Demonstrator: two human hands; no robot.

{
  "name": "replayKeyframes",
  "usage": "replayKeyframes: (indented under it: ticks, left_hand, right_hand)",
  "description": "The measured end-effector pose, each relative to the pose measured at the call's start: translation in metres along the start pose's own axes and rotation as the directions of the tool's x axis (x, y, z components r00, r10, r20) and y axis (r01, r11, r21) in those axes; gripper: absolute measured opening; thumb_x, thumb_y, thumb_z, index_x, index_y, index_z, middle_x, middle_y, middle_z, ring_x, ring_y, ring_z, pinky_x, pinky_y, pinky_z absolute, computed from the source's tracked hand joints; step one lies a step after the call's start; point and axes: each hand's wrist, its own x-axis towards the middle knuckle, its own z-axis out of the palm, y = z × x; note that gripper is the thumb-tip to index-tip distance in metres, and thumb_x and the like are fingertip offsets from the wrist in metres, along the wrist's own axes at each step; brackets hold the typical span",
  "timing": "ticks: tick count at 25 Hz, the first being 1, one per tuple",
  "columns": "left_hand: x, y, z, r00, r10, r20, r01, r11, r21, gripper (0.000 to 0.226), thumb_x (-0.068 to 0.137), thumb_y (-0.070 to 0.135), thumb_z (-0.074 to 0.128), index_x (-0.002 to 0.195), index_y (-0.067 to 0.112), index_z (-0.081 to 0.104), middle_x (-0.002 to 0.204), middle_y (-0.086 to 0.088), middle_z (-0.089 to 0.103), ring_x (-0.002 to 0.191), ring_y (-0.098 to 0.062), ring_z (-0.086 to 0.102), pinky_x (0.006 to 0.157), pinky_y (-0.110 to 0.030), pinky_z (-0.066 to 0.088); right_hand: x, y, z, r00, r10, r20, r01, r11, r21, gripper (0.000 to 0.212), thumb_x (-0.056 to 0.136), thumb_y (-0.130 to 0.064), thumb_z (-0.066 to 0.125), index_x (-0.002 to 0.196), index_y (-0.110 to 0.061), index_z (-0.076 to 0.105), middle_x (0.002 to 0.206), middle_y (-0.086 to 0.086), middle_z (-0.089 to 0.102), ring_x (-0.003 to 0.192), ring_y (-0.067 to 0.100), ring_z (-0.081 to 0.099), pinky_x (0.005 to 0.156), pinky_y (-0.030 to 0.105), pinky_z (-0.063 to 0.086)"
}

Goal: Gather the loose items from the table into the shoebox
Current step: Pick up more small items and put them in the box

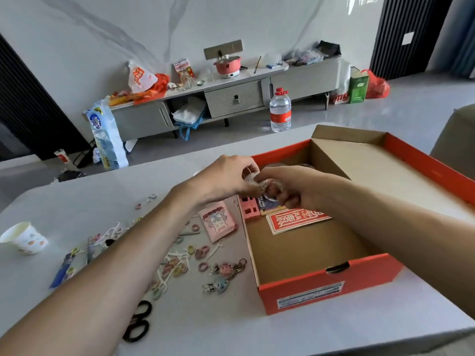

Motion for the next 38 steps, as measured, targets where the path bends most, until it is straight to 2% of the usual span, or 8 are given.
replayKeyframes:
  ticks: [6,11,18,24,30,34,36,38]
  left_hand:
    - [0.000,-0.006,0.008,0.995,-0.044,0.087,0.056,0.989,-0.139,0.027,0.073,0.017,0.085,0.096,0.016,0.072,0.079,0.000,0.071,0.057,-0.005,0.067,0.053,-0.018,0.053]
    - [-0.001,-0.004,0.006,0.999,-0.014,0.042,0.018,0.996,-0.085,0.031,0.070,0.019,0.086,0.097,0.018,0.073,0.084,0.001,0.071,0.058,-0.003,0.065,0.056,-0.020,0.055]
    - [-0.002,-0.008,0.009,0.999,-0.004,0.035,0.003,1.000,0.020,0.028,0.067,0.019,0.086,0.092,0.022,0.073,0.080,0.008,0.068,0.066,-0.005,0.062,0.049,-0.007,0.040]
    - [0.005,-0.015,0.013,0.999,-0.012,0.043,0.011,1.000,0.024,0.026,0.069,0.019,0.086,0.091,0.021,0.073,0.081,0.006,0.068,0.067,-0.006,0.063,0.049,-0.007,0.040]
    - [0.018,-0.030,0.016,1.000,-0.007,0.018,0.007,1.000,-0.011,0.049,0.069,0.025,0.087,0.114,0.029,0.069,0.099,0.011,0.067,0.084,-0.002,0.061,0.064,-0.012,0.044]
    - [0.018,-0.058,0.030,0.948,-0.281,-0.152,0.278,0.960,-0.044,0.067,0.079,0.030,0.079,0.138,0.022,0.049,0.118,-0.005,0.059,0.096,-0.016,0.055,0.072,-0.027,0.041]
    - [0.013,-0.070,0.045,0.886,-0.448,-0.120,0.412,0.879,-0.239,0.056,0.085,0.034,0.070,0.135,0.020,0.048,0.108,-0.012,0.065,0.082,-0.019,0.059,0.064,-0.028,0.043]
    - [0.009,-0.079,0.057,0.878,-0.479,-0.019,0.427,0.799,-0.423,0.050,0.087,0.035,0.068,0.131,0.020,0.050,0.093,-0.011,0.067,0.066,-0.017,0.057,0.056,-0.027,0.043]
  right_hand:
    - [0.007,0.012,-0.002,0.993,0.028,0.115,-0.030,1.000,0.011,0.037,0.083,-0.036,0.071,0.106,-0.009,0.062,0.063,0.000,0.052,0.042,0.005,0.034,0.036,0.017,0.022]
    - [0.006,0.007,-0.003,0.974,0.112,0.198,-0.147,0.973,0.175,0.032,0.085,-0.027,0.069,0.109,-0.009,0.059,0.060,0.000,0.052,0.041,0.005,0.032,0.034,0.015,0.019]
    - [0.007,0.012,0.000,0.924,0.184,0.337,-0.283,0.918,0.276,0.023,0.086,-0.026,0.067,0.092,-0.009,0.053,0.059,-0.002,0.050,0.039,0.003,0.030,0.036,0.014,0.014]
    - [0.014,0.014,-0.002,0.966,0.122,0.230,-0.149,0.983,0.106,0.033,0.085,-0.033,0.070,0.105,-0.009,0.059,0.065,0.000,0.055,0.040,0.003,0.029,0.032,0.013,0.019]
    - [0.033,0.018,0.009,0.990,0.097,0.100,-0.116,0.970,0.211,0.035,0.086,-0.030,0.068,0.110,-0.007,0.058,0.067,0.002,0.054,0.041,0.003,0.031,0.033,0.014,0.020]
    - [0.059,0.033,0.036,0.992,0.124,-0.033,-0.107,0.941,0.321,0.014,0.088,-0.023,0.060,0.093,-0.011,0.053,0.062,0.000,0.045,0.038,0.005,0.028,0.030,0.014,0.018]
    - [0.075,0.042,0.047,0.986,0.139,-0.093,-0.095,0.922,0.376,0.011,0.088,-0.021,0.059,0.086,-0.013,0.052,0.063,0.001,0.042,0.037,0.007,0.027,0.029,0.013,0.019]
    - [0.090,0.046,0.057,0.979,0.145,-0.146,-0.074,0.909,0.410,0.009,0.088,-0.020,0.059,0.087,-0.012,0.054,0.062,0.003,0.044,0.032,0.009,0.031,0.030,0.012,0.023]
